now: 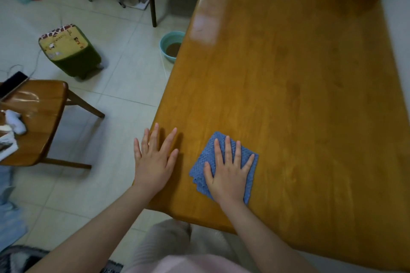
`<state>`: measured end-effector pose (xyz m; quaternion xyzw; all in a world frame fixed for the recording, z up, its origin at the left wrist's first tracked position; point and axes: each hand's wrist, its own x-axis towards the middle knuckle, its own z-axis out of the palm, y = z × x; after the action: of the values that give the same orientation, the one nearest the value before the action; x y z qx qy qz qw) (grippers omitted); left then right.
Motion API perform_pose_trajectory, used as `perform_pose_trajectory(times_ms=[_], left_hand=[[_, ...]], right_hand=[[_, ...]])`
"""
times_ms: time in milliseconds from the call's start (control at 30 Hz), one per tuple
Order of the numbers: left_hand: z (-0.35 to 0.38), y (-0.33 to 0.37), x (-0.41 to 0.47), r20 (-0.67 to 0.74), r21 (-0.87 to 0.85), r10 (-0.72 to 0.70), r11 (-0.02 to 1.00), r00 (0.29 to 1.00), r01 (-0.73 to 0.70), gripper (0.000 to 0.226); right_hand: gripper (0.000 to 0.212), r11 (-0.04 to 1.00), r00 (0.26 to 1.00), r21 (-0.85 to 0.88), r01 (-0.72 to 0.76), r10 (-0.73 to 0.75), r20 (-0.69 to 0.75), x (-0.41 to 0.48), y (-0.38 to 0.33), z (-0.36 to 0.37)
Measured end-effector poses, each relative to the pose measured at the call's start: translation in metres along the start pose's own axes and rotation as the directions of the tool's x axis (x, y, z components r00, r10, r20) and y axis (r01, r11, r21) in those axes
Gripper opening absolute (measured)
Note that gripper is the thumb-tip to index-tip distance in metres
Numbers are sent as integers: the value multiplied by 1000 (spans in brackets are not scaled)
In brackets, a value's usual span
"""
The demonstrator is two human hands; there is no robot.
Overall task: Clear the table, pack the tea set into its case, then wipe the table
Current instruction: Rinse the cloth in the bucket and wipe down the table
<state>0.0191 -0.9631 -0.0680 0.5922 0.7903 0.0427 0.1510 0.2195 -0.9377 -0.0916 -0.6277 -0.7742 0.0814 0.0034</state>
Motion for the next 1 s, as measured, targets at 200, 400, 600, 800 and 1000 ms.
perform_pose_trajectory(times_ms=[200, 400, 600, 800, 1000], left_hand=[[-5, -28, 5, 1, -4, -27, 1000, 1000, 27, 61], [-20, -74, 17, 20, 25, -2, 1000, 1000, 2, 64], [-27, -123, 29, 29, 82, 89, 992, 996, -91, 57], [-29, -147, 26, 58, 83, 148, 985, 987, -152, 57], [-35, -147, 14, 69, 41, 178, 983, 982, -181, 58]], right_hand=[[67, 999, 999, -14, 40, -40, 14, 8, -34, 4], [67, 1000, 1000, 3, 19, -19, 10, 21, -85, 6], [66, 999, 999, 21, -42, 42, 4, 39, -145, 10], [65, 995, 995, 22, -95, 96, -34, 53, -168, 14], [65, 988, 987, 43, -151, 153, -52, 37, -177, 16]])
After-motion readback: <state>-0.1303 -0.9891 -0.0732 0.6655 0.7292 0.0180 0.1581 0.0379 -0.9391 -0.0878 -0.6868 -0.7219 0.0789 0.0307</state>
